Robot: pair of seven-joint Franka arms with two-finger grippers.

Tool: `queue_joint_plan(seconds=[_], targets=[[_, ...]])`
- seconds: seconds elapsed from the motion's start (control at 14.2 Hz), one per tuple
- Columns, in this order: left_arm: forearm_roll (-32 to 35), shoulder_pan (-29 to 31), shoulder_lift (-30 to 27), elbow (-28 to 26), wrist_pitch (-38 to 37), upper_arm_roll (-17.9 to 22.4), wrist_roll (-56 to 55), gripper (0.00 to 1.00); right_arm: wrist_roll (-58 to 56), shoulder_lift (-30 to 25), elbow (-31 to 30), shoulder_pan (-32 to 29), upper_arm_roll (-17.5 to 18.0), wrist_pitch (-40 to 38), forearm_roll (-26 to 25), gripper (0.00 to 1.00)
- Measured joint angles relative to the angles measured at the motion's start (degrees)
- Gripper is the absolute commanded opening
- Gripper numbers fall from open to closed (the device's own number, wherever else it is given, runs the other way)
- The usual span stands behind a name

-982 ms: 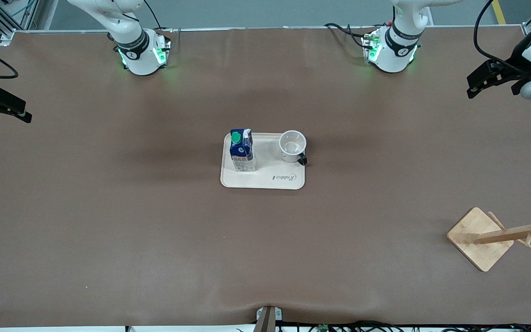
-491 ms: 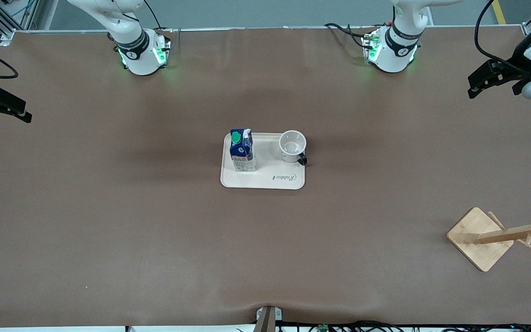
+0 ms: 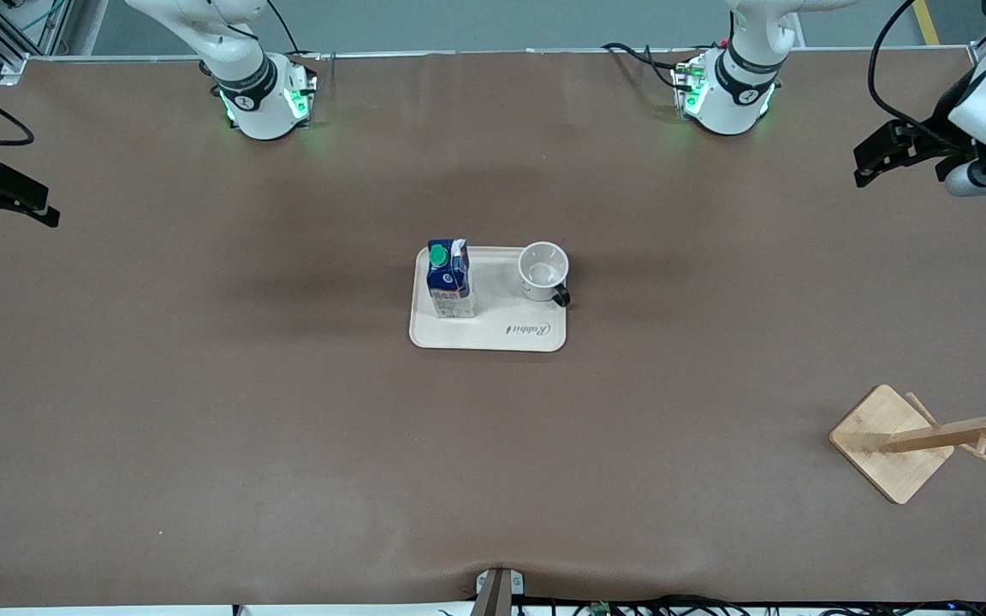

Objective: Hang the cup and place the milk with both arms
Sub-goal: 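Raise the left gripper from rest toward the tray, then move the left gripper over the white mug on the tray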

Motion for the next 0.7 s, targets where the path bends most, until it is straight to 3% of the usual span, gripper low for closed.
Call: queue_joint_plan(seconds=[0.7], targets=[[-1.84,-1.49,2.02,-3.87,1.12,-4.67,-5.77,1.0,-0.01,0.04,-0.07,0.0,0.02,-0.05,0.0,1.0]])
